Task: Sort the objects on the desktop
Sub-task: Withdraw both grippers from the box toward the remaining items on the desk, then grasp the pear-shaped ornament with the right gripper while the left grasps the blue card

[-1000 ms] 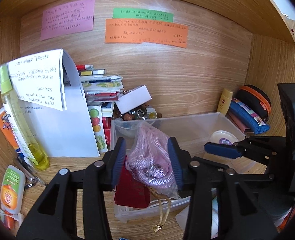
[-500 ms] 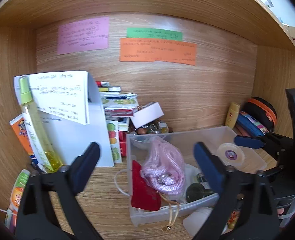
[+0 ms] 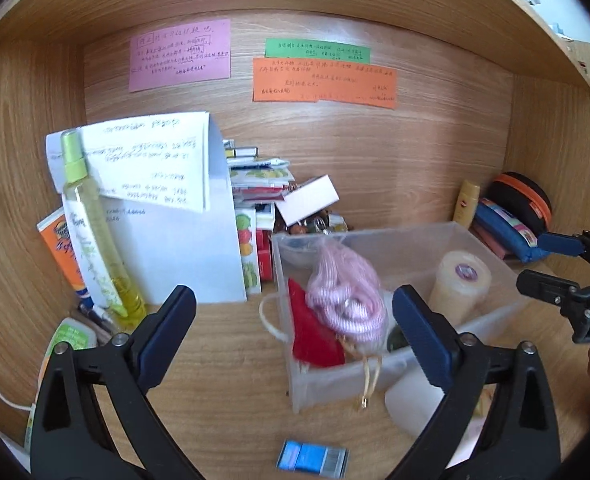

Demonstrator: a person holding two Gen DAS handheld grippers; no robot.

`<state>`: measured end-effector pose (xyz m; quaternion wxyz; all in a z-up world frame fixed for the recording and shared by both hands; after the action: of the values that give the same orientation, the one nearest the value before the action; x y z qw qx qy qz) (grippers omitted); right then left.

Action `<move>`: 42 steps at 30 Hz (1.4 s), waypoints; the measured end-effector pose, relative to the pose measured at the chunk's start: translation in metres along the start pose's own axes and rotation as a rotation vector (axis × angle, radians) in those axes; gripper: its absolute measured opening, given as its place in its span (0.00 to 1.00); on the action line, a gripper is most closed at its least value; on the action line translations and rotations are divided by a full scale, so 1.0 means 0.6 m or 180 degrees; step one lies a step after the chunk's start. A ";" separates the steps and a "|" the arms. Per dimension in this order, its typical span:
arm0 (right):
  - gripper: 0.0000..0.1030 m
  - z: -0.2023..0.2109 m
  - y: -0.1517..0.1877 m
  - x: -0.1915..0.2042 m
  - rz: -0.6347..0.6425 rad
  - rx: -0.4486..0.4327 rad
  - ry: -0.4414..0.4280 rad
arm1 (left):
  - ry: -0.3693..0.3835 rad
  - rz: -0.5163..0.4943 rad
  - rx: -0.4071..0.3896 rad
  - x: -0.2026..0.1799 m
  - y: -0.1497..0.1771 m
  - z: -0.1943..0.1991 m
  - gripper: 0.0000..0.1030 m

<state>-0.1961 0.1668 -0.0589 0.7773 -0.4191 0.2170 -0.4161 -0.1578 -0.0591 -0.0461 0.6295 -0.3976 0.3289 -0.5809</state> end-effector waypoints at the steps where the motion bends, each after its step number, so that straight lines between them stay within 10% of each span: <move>1: 0.88 0.005 0.008 -0.005 0.0008 0.0010 0.0028 | -0.0004 -0.0013 0.0016 0.002 0.007 0.005 0.98; 9: 0.88 0.029 0.074 -0.029 -0.0019 0.0148 0.0084 | -0.0275 -0.0184 0.0196 0.037 0.079 0.032 0.98; 23: 0.86 0.001 0.147 0.032 0.0256 0.0440 -0.0185 | -0.0019 -0.0297 0.0775 0.030 0.181 0.020 0.98; 30: 0.52 -0.030 0.160 0.083 0.0421 0.0632 -0.0373 | 0.0114 -0.0462 0.0784 0.008 0.193 0.016 0.98; 42: 0.33 -0.063 0.174 0.104 0.0402 0.0894 -0.0542 | 0.0204 -0.0567 0.0986 -0.009 0.207 0.001 0.80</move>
<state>-0.1387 0.1288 -0.1661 0.8683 -0.3257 0.1161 -0.3556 -0.0995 -0.0524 -0.1555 0.6185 -0.3048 0.2189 -0.6904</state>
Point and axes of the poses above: each gripper's, at about its wrist camera, not at the fingertips, and z roughly against the way its jaws point, x to its left, y to its underside, the point moved 10 cm from there along -z, roughly the way its jaws point, and after that the axes turned 6 degrees about -y, right-handed, at the moved point
